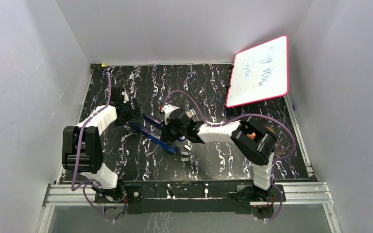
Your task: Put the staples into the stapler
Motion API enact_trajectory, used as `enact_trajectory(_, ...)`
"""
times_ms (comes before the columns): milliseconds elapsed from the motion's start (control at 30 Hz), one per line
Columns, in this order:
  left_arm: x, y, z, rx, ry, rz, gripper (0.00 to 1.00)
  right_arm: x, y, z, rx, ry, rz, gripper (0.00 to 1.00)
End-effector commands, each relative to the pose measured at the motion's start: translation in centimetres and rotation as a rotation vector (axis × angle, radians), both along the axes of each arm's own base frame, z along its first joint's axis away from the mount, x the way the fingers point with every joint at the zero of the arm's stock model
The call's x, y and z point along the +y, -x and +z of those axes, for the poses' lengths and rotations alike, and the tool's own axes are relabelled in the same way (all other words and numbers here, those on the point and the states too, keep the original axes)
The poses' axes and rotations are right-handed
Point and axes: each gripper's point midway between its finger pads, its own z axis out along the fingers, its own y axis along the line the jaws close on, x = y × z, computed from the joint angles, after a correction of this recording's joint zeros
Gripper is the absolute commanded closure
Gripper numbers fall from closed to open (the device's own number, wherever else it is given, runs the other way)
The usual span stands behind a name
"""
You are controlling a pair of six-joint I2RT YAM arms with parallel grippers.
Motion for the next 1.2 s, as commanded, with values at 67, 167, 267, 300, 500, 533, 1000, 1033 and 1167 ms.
enact_trajectory(67,0.1,-0.5,1.0,-0.013,0.006,-0.005,0.14,0.2,-0.4,0.6,-0.020,-0.021,-0.002,0.78)
enact_trajectory(167,0.1,-0.5,1.0,-0.014,0.006,-0.004,0.14,0.1,-0.4,1.0,-0.032,-0.027,0.000,0.81)
enact_trajectory(267,0.1,-0.5,1.0,-0.013,0.006,-0.004,0.14,0.0,-0.6,1.7,-0.053,-0.034,-0.002,0.82)
enact_trajectory(300,0.1,-0.5,1.0,-0.013,0.006,-0.005,0.14,0.0,-0.7,2.0,-0.061,-0.037,-0.002,0.83)
enact_trajectory(500,0.0,-0.5,1.0,-0.012,0.006,-0.005,0.14,-0.2,-0.9,3.8,-0.118,-0.057,0.005,0.84)
enact_trajectory(533,0.1,-0.5,1.0,-0.013,0.007,-0.004,0.14,-0.2,-1.0,4.1,-0.125,-0.061,0.006,0.84)
enact_trajectory(1000,0.1,-0.5,1.0,-0.014,0.005,-0.004,0.14,1.7,4.7,5.1,-0.268,-0.071,0.266,0.84)
enact_trajectory(1033,0.1,-0.5,1.0,-0.013,0.005,-0.003,0.14,2.0,5.6,4.8,-0.278,-0.071,0.297,0.84)
enact_trajectory(1167,0.1,-0.4,0.9,-0.011,0.006,-0.004,0.14,2.8,8.2,3.4,-0.301,-0.068,0.399,0.84)
